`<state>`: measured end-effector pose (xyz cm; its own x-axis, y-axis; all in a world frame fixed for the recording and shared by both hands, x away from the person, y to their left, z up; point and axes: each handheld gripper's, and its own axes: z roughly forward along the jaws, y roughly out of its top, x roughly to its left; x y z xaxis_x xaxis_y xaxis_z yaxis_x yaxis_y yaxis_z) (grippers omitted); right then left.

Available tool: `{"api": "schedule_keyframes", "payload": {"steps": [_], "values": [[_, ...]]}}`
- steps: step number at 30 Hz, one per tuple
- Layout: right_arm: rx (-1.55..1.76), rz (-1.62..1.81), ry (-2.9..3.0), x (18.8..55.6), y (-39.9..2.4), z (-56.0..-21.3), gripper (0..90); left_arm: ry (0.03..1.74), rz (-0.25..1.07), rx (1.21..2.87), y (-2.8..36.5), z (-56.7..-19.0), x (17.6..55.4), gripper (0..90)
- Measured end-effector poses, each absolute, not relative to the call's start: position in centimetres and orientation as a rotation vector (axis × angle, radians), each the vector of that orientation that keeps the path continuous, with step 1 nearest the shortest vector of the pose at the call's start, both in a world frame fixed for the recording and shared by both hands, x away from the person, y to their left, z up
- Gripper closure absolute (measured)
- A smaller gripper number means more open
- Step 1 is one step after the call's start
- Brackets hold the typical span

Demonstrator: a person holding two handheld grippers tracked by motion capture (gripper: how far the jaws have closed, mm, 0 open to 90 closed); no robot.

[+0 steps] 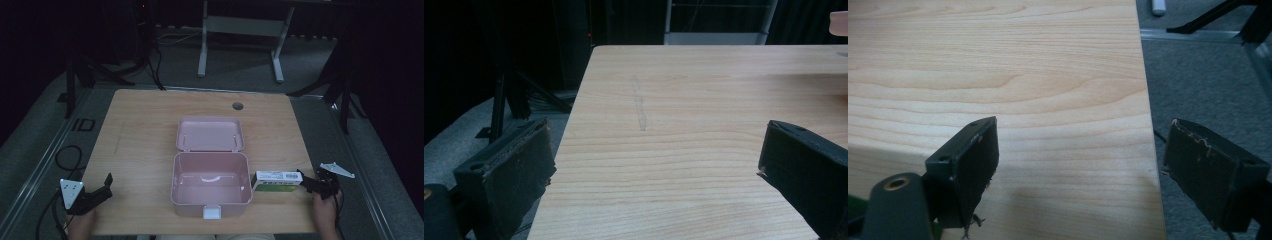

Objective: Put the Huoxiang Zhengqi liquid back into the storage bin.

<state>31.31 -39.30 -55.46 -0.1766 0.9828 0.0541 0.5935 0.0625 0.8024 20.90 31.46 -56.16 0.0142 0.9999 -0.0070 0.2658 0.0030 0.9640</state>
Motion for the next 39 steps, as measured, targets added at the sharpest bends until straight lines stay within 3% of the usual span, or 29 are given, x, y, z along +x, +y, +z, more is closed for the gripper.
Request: {"api": "schedule_keyframes", "payload": {"steps": [13,39], "values": [[1.662,1.011,1.934,31.9,-40.8,-54.5,10.4,1.397,1.050,1.411,31.5,-56.2,21.0,1.6],[1.301,0.502,2.653,30.3,-40.4,-50.5,13.6,1.402,1.045,1.421,31.5,-56.1,21.1,1.7]]}}
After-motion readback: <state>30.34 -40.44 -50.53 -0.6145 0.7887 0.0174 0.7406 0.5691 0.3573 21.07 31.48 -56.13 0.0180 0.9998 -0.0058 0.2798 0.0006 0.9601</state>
